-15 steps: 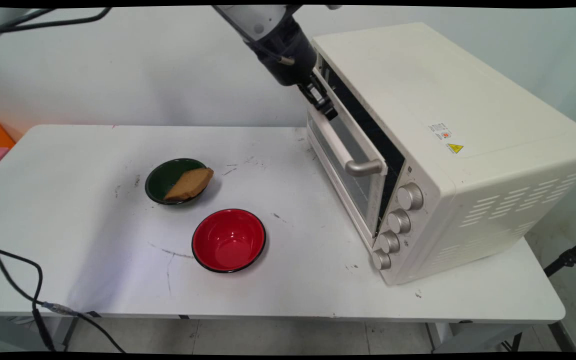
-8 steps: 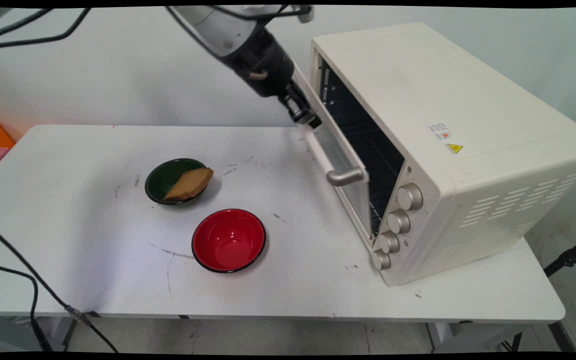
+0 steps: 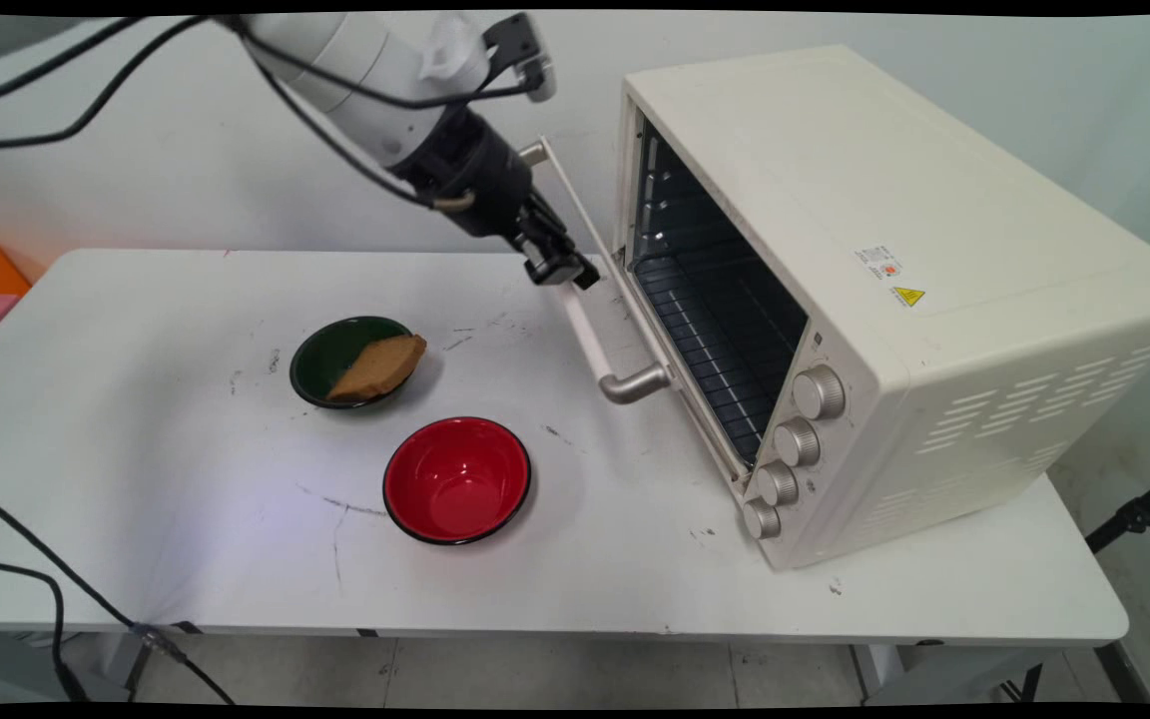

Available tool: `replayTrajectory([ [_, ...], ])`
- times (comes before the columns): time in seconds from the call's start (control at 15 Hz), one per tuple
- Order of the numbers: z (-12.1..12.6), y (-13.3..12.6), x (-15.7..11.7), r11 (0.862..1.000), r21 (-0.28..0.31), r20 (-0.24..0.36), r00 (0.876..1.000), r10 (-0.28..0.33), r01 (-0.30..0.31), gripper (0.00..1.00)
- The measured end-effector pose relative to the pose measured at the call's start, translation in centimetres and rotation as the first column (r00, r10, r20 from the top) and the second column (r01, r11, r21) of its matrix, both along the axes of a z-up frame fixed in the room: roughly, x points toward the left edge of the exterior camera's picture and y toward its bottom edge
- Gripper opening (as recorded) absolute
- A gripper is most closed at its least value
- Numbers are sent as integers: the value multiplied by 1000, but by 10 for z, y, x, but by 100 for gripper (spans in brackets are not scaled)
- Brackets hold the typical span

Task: Open the oven

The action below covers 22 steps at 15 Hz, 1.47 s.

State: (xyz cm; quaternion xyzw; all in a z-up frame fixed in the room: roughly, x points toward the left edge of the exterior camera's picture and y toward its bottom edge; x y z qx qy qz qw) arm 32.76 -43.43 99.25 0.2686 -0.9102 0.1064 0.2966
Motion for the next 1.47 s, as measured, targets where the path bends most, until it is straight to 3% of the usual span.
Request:
replayTrajectory([
  [0.93, -71, 32, 64, 998, -62, -86, 996, -30, 25, 0],
  [1.47, -103, 47, 94, 997, -69, -124, 992, -23, 15, 0],
])
